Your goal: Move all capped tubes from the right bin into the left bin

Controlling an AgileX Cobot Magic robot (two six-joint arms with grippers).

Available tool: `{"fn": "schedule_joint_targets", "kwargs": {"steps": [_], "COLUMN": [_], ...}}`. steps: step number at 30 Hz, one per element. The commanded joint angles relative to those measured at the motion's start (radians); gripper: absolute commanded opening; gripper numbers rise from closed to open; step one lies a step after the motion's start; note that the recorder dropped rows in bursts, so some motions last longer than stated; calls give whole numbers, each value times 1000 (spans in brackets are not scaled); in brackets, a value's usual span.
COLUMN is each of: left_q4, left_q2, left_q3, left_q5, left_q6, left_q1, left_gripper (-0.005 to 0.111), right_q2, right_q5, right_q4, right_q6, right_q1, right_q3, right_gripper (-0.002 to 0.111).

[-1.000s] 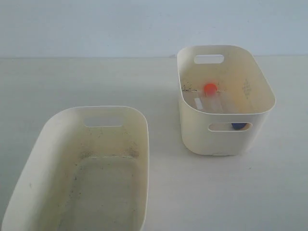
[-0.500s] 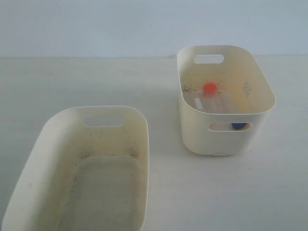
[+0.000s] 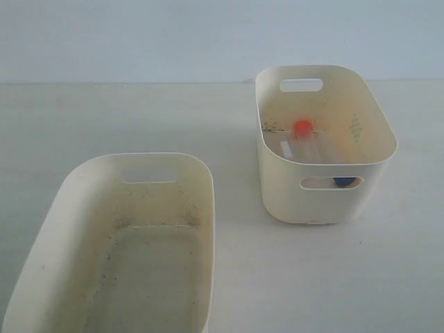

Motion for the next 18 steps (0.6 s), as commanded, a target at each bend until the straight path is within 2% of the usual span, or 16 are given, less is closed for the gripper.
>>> {"fn": "schedule_joint_targets", "kwargs": {"steps": [1,7,9,14,18], "left_q4": [-3,-3,-3,-3,-3], "left_q2": [0,0,0,0,0], "left_q3": [-4,-4,-4,-4,-4], "left_q5": [-1,-1,-1,-1,-1], "left_q6": [-10,-10,-10,-10,-10], "left_q1": [-5,-5,-5,-5,-5], "left_gripper": [4,4,4,4,4], "right_q2": [15,264,363,520,596], "right_q5": [56,483,569,539,440], "right_q4": [114,113,109,109,111], "right_q6": [-114,-160,-160,-160,-160], "right_q1": [-4,-4,-4,-4,-4], "right_q3": [-150,-411,-463,-483,-483], "right_gripper": [1,1,1,1,1]}}
